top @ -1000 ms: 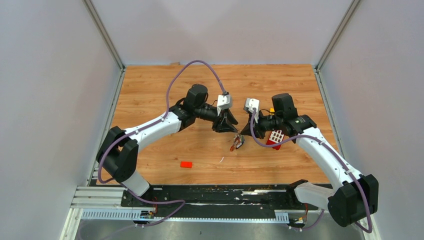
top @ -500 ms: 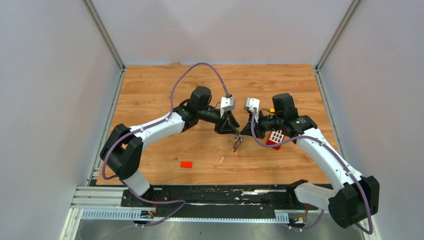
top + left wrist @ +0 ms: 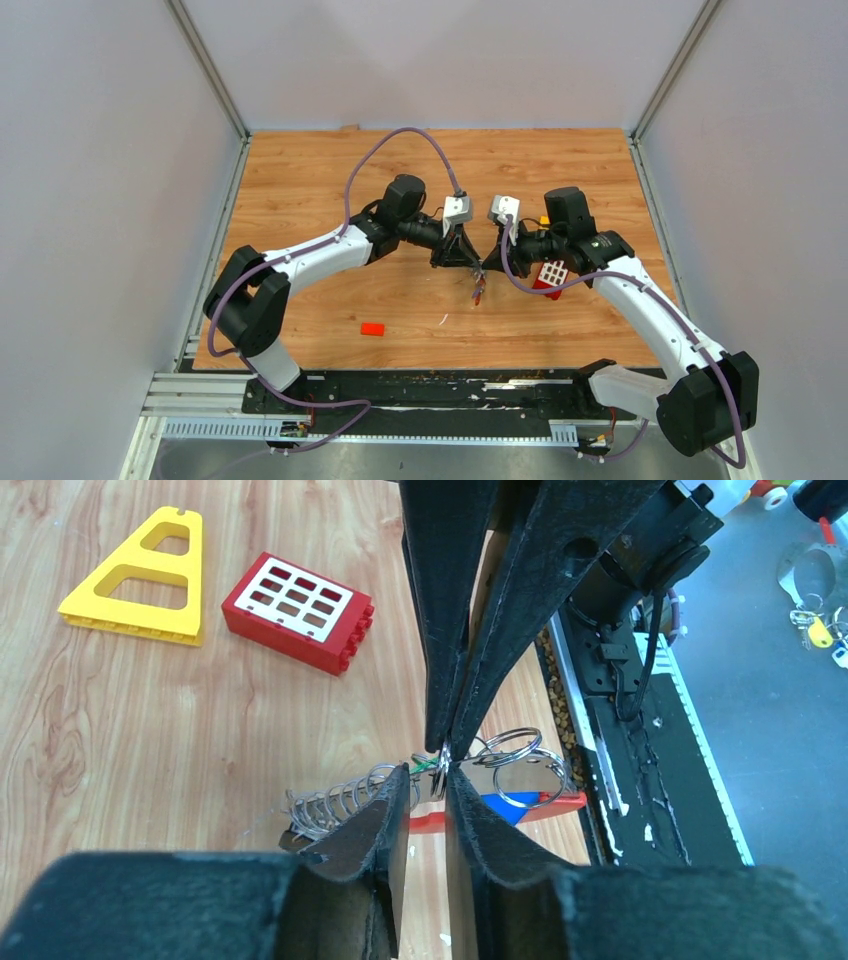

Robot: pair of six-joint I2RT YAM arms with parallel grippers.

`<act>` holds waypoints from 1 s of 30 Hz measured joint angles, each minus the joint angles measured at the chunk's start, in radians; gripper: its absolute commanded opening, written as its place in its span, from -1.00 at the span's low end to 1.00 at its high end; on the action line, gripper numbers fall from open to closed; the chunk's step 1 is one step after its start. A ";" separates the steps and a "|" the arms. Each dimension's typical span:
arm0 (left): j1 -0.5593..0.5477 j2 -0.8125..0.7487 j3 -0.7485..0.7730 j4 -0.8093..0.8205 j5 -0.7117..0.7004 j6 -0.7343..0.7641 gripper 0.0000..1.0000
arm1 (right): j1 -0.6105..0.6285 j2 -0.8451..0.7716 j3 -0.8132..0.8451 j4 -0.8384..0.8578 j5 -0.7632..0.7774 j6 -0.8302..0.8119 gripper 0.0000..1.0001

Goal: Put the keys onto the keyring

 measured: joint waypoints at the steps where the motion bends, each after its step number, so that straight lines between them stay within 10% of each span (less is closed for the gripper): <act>1: 0.000 0.000 0.000 -0.002 -0.002 0.003 -0.39 | 0.001 0.000 0.000 0.000 0.000 0.000 -1.00; 21: -0.001 0.001 0.029 -0.059 0.013 0.023 -1.00 | 0.006 0.000 -0.015 0.010 0.010 -0.002 -1.00; 30: 0.000 0.006 0.006 -0.010 0.058 0.023 -1.00 | 0.008 -0.011 -0.014 0.006 0.014 0.008 -0.32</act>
